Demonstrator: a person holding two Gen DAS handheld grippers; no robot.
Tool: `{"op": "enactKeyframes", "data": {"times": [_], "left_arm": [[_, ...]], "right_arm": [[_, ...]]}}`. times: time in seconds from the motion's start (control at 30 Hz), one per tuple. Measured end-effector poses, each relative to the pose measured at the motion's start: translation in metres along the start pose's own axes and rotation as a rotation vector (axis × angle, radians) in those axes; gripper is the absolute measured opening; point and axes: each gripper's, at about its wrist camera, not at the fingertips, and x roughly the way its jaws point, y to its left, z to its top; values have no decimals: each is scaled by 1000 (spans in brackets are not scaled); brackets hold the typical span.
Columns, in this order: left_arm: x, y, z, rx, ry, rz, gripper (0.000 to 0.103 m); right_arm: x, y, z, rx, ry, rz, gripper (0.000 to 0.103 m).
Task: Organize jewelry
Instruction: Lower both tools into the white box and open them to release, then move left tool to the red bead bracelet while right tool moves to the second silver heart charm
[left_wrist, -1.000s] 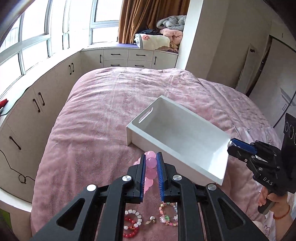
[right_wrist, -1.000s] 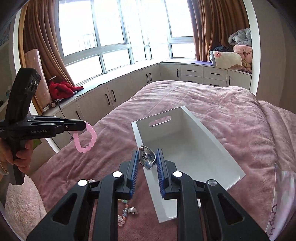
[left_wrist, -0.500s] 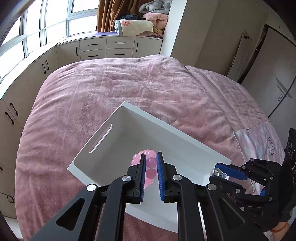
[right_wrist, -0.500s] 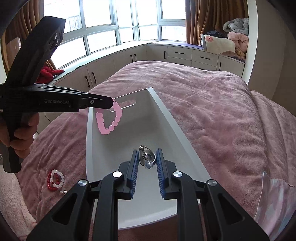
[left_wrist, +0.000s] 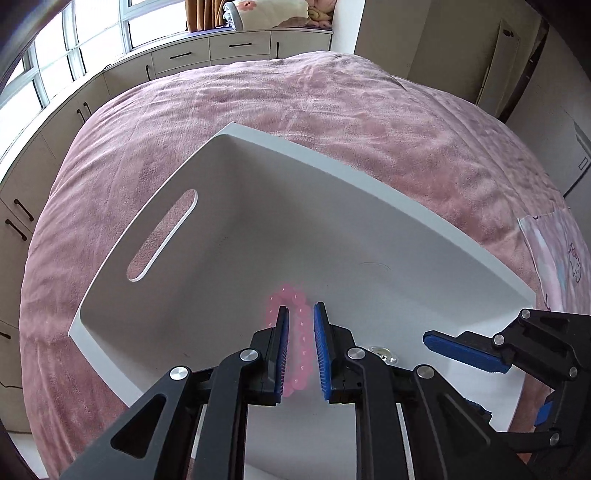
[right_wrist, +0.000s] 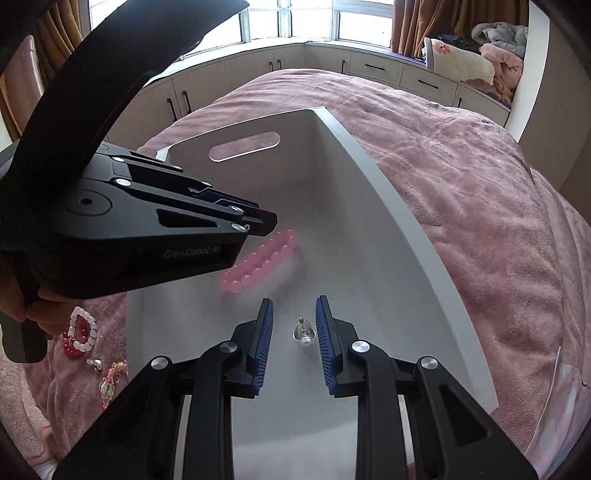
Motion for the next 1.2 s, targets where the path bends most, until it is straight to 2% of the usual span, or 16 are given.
{"op": "enactKeyframes", "data": {"times": [0.03, 0.13, 0.27, 0.4, 0.5, 0.6, 0.73, 0.83, 1.0, 1.2], "left_arm": [[-3, 2, -1, -3, -7, 2, 31], [-23, 8, -3, 5, -60, 9, 41], [-67, 16, -11, 26, -170, 14, 52], [-114, 27, -29, 37, -264, 8, 68], [-142, 34, -49, 62, -305, 39, 71], [-169, 41, -74, 76, -342, 72, 83], [-195, 54, -116, 70, -381, 110, 87], [-205, 68, -151, 37, -384, 132, 88], [-202, 101, -201, -60, -335, 128, 88], [-185, 128, -249, -156, -288, 134, 88]], "right_arm": [[-2, 1, 0, -4, -5, -5, 33], [-14, 4, 0, 0, -38, -9, 41], [-46, 7, -2, 21, -114, 1, 49], [-81, 19, -7, 36, -187, 22, 59], [-101, 35, -13, 21, -223, 39, 60], [-119, 55, -22, 7, -264, 57, 61], [-136, 83, -36, -17, -311, 81, 64], [-138, 104, -48, -48, -313, 109, 64], [-122, 138, -63, -135, -237, 129, 63], [-89, 162, -79, -197, -142, 80, 58]]}}
